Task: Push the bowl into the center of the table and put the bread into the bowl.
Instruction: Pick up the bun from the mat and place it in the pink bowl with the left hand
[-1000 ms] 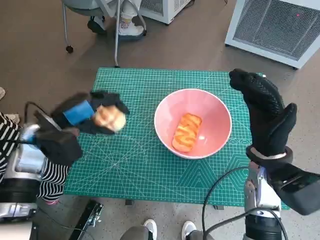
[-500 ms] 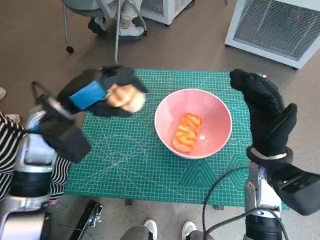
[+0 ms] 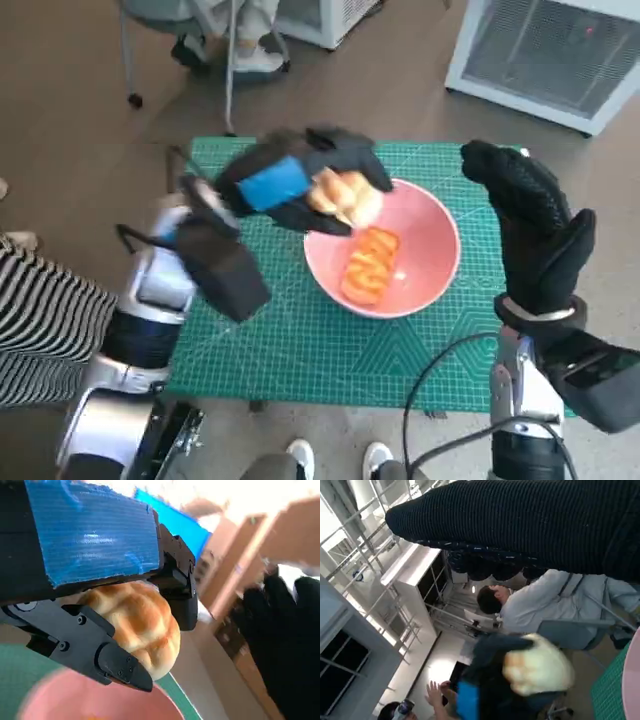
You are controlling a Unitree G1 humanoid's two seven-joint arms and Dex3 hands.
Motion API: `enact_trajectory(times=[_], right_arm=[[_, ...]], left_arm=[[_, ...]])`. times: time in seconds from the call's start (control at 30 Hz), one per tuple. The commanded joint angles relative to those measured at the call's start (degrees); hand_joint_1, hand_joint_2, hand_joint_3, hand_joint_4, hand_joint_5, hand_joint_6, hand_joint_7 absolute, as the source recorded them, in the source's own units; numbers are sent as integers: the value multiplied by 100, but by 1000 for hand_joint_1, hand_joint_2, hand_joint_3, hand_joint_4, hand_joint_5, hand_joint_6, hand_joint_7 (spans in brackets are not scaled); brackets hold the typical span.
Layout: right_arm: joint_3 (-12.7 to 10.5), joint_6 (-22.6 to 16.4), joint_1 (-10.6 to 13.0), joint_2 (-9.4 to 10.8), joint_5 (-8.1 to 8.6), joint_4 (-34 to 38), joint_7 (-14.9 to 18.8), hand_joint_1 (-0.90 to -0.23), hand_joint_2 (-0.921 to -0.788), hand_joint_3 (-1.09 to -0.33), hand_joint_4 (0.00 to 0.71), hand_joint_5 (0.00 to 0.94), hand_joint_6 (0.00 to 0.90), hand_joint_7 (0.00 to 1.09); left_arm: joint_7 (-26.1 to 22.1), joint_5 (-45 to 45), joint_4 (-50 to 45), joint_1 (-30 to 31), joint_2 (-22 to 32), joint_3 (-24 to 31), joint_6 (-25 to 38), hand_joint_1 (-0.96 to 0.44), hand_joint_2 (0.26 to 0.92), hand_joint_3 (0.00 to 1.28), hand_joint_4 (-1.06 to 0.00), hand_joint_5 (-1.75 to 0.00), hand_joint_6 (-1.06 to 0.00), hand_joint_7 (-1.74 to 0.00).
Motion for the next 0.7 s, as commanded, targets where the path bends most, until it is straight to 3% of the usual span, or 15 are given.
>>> enact_trajectory(times=[0.03,0.17,0.2,0.27,0.47,0.7], right_arm=[[-32,86,178,-27,60,-61,21,-708,-921,-732,259,5,103,387],[-49,86,202,-29,71,-83,21,-708,-921,-733,259,5,102,389],[-54,86,204,-29,71,-86,16,-708,-921,-733,259,5,101,389],[-66,89,210,-34,75,-94,13,-708,-921,-733,258,4,101,391],[-88,97,229,-33,57,-133,-7,-710,-921,-734,258,3,101,395],[-95,89,215,-13,9,-130,-40,-708,-921,-754,259,3,99,402]], left_arm=[[-170,95,321,-146,-107,-212,-114,-182,888,125,-501,-736,-465,-1075],[-332,66,559,-169,-170,-318,-252,-233,866,33,-408,-191,-348,-467],[-354,93,600,-178,-179,-353,-279,-241,865,28,-392,-152,-335,-425],[-371,151,651,-196,-194,-405,-310,-332,865,15,-263,-62,-252,-293],[-378,227,697,-237,-225,-468,-263,-561,895,18,-79,-7,-139,-160],[-397,0,844,-263,-333,-352,-327,-710,919,135,-7,0,-55,-97]])
